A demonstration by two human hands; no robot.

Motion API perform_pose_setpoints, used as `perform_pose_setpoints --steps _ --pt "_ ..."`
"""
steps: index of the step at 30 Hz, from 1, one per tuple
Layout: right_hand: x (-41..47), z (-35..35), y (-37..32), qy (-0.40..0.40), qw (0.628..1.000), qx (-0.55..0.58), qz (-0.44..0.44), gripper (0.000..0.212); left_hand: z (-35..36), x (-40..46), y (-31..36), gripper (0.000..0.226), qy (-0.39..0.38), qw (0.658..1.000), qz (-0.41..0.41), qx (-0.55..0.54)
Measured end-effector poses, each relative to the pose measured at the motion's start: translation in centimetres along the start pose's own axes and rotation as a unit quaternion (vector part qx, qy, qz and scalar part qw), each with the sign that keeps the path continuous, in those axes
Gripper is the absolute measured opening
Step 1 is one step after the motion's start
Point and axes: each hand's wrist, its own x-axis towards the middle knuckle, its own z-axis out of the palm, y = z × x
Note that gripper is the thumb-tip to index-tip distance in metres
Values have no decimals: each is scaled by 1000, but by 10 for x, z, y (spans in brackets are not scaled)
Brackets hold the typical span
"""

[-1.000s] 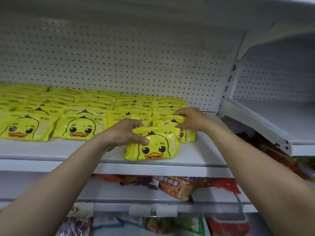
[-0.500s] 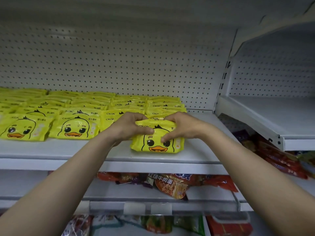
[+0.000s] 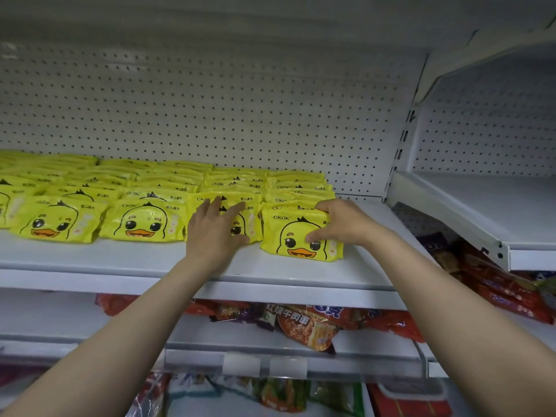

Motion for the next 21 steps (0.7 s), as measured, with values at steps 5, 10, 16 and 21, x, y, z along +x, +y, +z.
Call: perform_pose_setpoints --steps 5,10,16,21 --pt "2 1 -2 36 997 -66 -2 71 7 2 -6 76 -1 999 11 -35" --pt "-4 1 -15 58 984 -157 -59 92 9 3 -9 75 7 999 21 -34" --pt "-5 3 -28 21 969 -238 -68 76 8 2 -7 76 4 1000 16 -20" --pt "-4 0 -44 7 967 -249 -48 74 -8 3 -8 80 -20 999 11 -24"
